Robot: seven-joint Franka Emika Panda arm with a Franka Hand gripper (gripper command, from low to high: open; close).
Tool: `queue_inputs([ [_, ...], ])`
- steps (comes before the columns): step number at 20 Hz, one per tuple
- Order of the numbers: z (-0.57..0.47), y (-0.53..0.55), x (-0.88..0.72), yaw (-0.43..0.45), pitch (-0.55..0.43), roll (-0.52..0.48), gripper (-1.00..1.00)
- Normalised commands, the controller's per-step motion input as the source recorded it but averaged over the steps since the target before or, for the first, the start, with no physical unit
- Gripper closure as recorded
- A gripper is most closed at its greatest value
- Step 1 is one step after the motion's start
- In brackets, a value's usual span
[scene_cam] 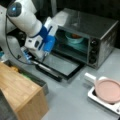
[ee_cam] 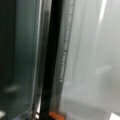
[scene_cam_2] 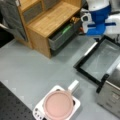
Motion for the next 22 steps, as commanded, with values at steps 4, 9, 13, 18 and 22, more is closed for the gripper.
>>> queue_inputs([
  [4, -0.1, 0.05, 0.09, 0.122, 0.046, 0.415, -1.0],
  [9, -0.17, 0.12, 0.09, 0.113, 0.014, 0.347, -1.0],
  [13, -0.2, 0.19, 0.07, 0.089, -0.04, 0.304, -1.0],
  [18, -0.18, 0.18, 0.05, 0.154, -0.123, 0.227, -1.0],
  [22, -0.11, 0.01, 0.07, 0.315, -0.169, 0.093, -1.0],
])
